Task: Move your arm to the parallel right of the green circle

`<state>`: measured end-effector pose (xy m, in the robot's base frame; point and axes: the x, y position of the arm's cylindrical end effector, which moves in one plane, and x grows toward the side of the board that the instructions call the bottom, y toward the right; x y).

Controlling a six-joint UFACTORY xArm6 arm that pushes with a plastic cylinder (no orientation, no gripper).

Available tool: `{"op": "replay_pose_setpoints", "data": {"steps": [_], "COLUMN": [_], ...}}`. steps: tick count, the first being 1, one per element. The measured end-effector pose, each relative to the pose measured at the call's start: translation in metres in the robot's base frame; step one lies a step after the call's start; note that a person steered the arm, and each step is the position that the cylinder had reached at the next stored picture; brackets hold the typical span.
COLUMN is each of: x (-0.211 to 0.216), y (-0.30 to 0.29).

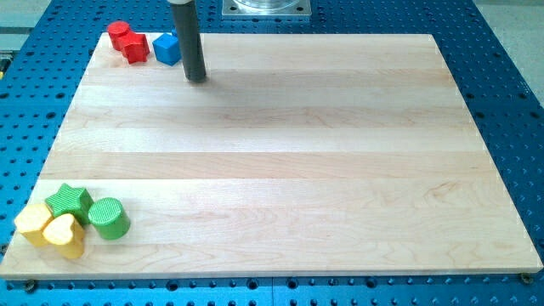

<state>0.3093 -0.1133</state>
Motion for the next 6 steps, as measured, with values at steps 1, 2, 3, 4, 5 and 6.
{"op": "replay_pose_setpoints", "data": {"steps": [1,2,3,4,5,6], "x": [0.012,0.033,0.034,0.044,0.111,0.226], "y": [0.054,0.130,0.164,0.166,0.168,0.138]}}
